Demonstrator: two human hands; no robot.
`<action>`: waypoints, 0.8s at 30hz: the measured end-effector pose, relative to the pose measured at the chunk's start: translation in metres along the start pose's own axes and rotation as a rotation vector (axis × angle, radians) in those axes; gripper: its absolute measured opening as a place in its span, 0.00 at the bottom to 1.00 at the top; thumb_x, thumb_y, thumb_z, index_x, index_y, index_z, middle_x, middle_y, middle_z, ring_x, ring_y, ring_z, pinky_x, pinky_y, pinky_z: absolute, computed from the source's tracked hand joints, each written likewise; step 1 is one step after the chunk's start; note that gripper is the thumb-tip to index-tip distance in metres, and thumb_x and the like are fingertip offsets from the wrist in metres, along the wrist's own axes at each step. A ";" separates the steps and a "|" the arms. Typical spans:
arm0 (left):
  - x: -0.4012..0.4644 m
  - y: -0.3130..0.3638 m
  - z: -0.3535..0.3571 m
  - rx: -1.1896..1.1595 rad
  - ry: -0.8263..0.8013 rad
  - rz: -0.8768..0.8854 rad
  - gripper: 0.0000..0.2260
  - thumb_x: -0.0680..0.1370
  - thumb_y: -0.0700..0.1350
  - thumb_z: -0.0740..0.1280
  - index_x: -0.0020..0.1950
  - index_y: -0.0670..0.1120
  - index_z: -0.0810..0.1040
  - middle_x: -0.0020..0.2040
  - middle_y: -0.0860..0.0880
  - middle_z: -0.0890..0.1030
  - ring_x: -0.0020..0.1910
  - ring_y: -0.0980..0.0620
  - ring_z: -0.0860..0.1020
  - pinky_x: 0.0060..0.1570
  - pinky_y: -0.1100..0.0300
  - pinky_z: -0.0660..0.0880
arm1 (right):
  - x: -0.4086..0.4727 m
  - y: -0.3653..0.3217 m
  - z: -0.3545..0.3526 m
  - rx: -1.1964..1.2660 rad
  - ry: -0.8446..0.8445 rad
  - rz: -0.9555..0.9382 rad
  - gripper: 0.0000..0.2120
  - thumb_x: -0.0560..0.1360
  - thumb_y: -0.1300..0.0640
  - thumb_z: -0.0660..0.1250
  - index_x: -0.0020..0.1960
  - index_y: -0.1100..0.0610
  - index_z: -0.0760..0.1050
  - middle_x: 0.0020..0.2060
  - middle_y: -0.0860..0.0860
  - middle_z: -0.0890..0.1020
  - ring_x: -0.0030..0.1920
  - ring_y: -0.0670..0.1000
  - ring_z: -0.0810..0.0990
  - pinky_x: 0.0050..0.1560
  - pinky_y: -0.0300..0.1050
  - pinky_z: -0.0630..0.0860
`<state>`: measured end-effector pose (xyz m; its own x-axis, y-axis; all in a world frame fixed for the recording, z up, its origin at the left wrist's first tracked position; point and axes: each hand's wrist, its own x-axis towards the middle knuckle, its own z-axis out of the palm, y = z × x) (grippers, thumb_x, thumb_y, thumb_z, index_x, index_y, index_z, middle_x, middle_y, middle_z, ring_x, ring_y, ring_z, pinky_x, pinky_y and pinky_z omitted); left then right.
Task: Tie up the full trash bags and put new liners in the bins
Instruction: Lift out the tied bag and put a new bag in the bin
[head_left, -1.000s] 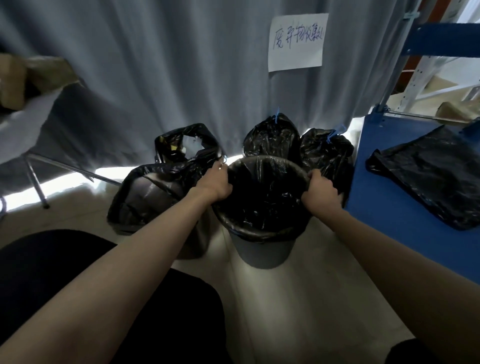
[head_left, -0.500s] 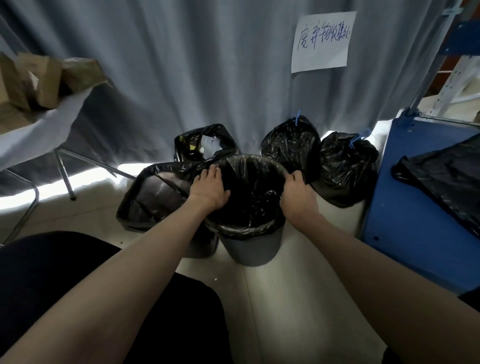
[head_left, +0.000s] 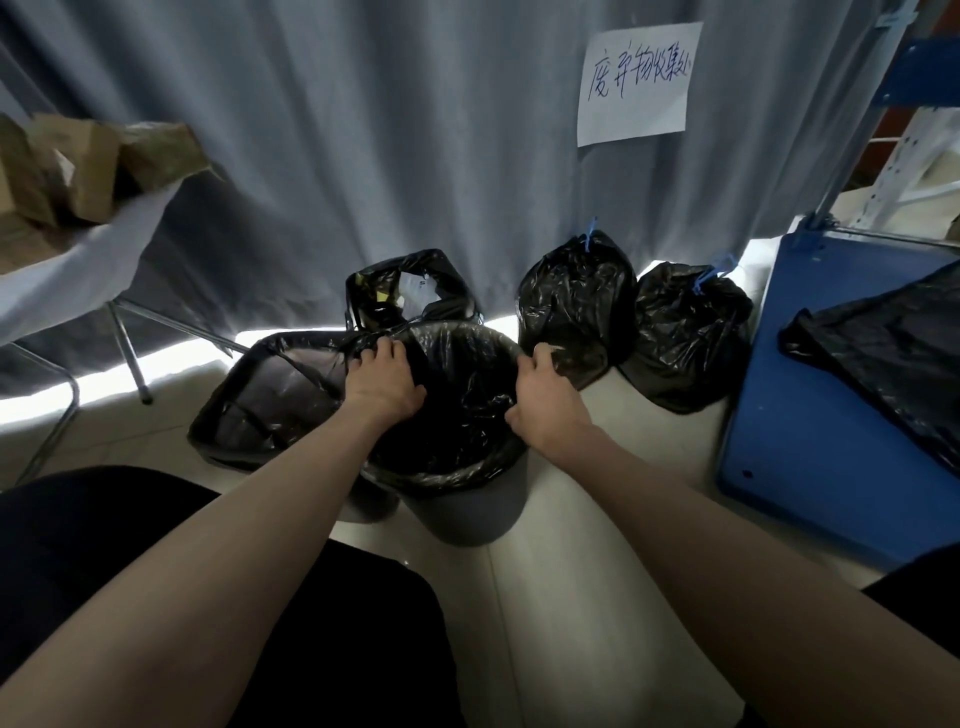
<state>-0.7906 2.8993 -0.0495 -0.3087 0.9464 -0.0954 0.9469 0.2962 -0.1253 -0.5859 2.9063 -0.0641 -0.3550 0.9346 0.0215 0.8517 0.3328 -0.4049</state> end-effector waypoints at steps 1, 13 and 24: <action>-0.001 -0.001 0.000 0.008 0.001 -0.011 0.34 0.77 0.57 0.65 0.75 0.41 0.57 0.71 0.41 0.62 0.70 0.38 0.65 0.69 0.46 0.63 | -0.001 -0.002 0.000 -0.004 -0.011 -0.015 0.24 0.71 0.60 0.71 0.64 0.62 0.67 0.63 0.56 0.62 0.50 0.62 0.79 0.49 0.53 0.75; -0.005 -0.010 -0.001 0.030 -0.034 -0.084 0.34 0.74 0.57 0.68 0.73 0.42 0.61 0.71 0.42 0.60 0.70 0.38 0.65 0.68 0.46 0.64 | -0.004 -0.011 0.005 -0.056 -0.055 -0.064 0.26 0.74 0.53 0.68 0.67 0.61 0.64 0.62 0.55 0.64 0.55 0.59 0.77 0.49 0.53 0.75; 0.041 -0.023 -0.084 0.058 -0.029 -0.019 0.28 0.75 0.59 0.63 0.71 0.46 0.68 0.70 0.43 0.68 0.68 0.41 0.69 0.64 0.46 0.67 | 0.023 -0.030 -0.025 -0.093 0.043 -0.053 0.20 0.77 0.52 0.62 0.66 0.57 0.66 0.64 0.56 0.66 0.62 0.58 0.69 0.57 0.55 0.73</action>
<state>-0.8170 2.9421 0.0323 -0.3303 0.9361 -0.1210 0.9341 0.3057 -0.1843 -0.6103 2.9207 -0.0283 -0.3848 0.9195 0.0808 0.8651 0.3898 -0.3157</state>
